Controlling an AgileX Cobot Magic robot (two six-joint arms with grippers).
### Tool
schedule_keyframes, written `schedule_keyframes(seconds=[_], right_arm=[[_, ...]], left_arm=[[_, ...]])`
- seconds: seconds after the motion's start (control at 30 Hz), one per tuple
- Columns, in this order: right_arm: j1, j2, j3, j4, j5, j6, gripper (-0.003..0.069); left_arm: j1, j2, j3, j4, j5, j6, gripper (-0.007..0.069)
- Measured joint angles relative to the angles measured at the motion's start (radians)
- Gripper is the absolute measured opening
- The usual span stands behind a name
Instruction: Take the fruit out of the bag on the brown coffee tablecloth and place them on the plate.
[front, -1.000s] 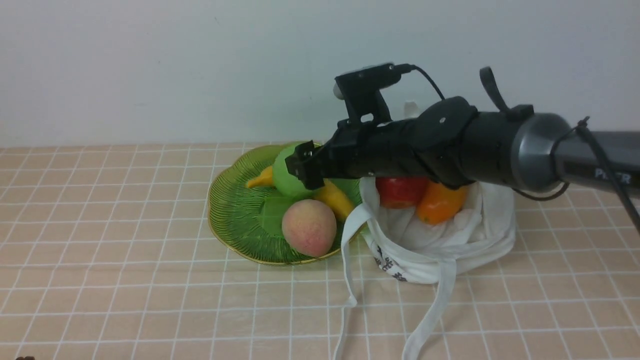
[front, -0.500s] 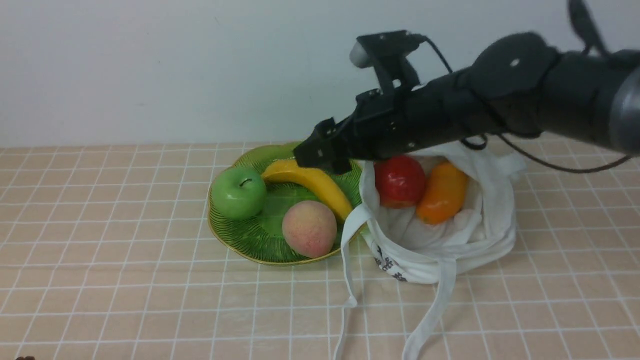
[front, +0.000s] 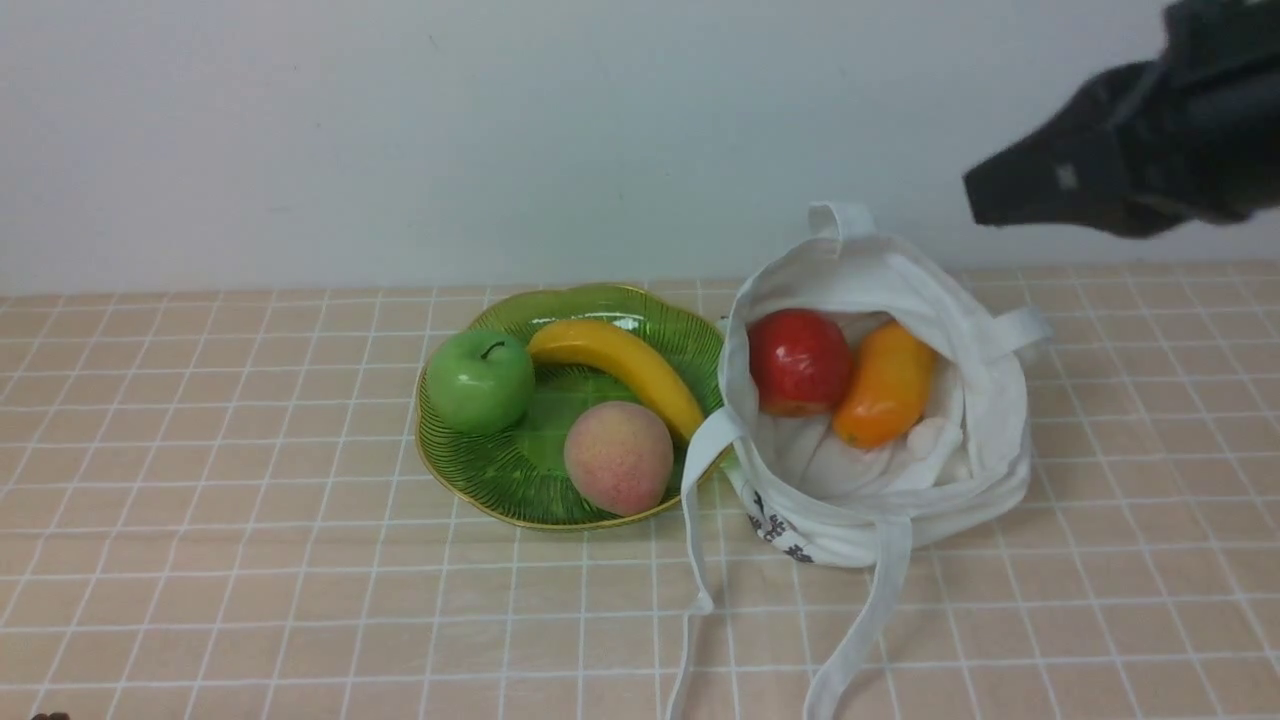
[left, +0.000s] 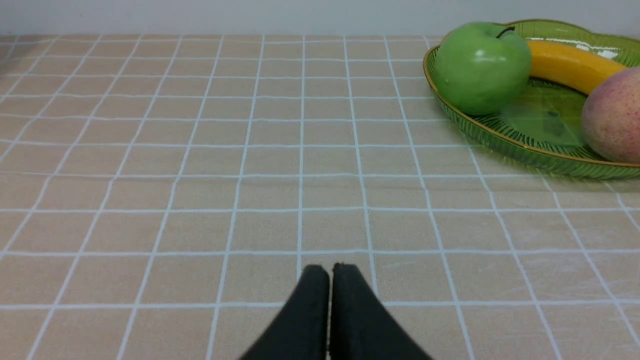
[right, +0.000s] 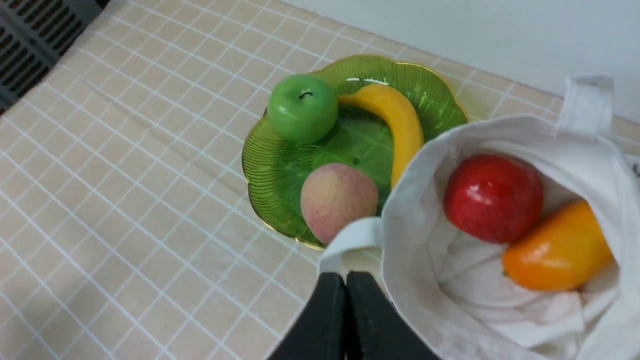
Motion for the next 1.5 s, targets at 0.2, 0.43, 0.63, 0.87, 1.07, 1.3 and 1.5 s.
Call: schedule_keyframes(seconds=[0.2, 0.43, 0.63, 0.87, 1.07, 1.3, 1.5], right_arm=[[-0.001, -0.327, 0.286, -0.099, -0.122, 0.033, -0.0013], [-0.001, -0.733, 0.698, -0.115, -0.421, 0.033, -0.0013], [-0.001, -0.957, 0.906, -0.115, -0.588, 0.033, -0.0013], [-0.001, -1.040, 0.940, -0.113, -0.610, 0.033, -0.0014], [-0.001, -1.041, 0.940, -0.113, -0.601, 0.033, -0.0014], [-0.001, -1.042, 0.940, -0.113, -0.581, 0.033, -0.0014], [-0.001, -1.042, 0.941, -0.114, -0.579, 0.033, -0.0014]], left_arm=[[0.000, 0.000, 0.000, 0.000, 0.000, 0.000, -0.0008], [0.000, 0.000, 0.000, 0.000, 0.000, 0.000, -0.0008], [0.000, 0.000, 0.000, 0.001, 0.000, 0.000, -0.0008], [0.000, 0.000, 0.000, 0.001, 0.000, 0.000, -0.0008], [0.000, 0.000, 0.000, 0.001, 0.000, 0.000, -0.0008], [0.000, 0.000, 0.000, 0.001, 0.000, 0.000, -0.0008], [0.000, 0.000, 0.000, 0.001, 0.000, 0.000, -0.0008]])
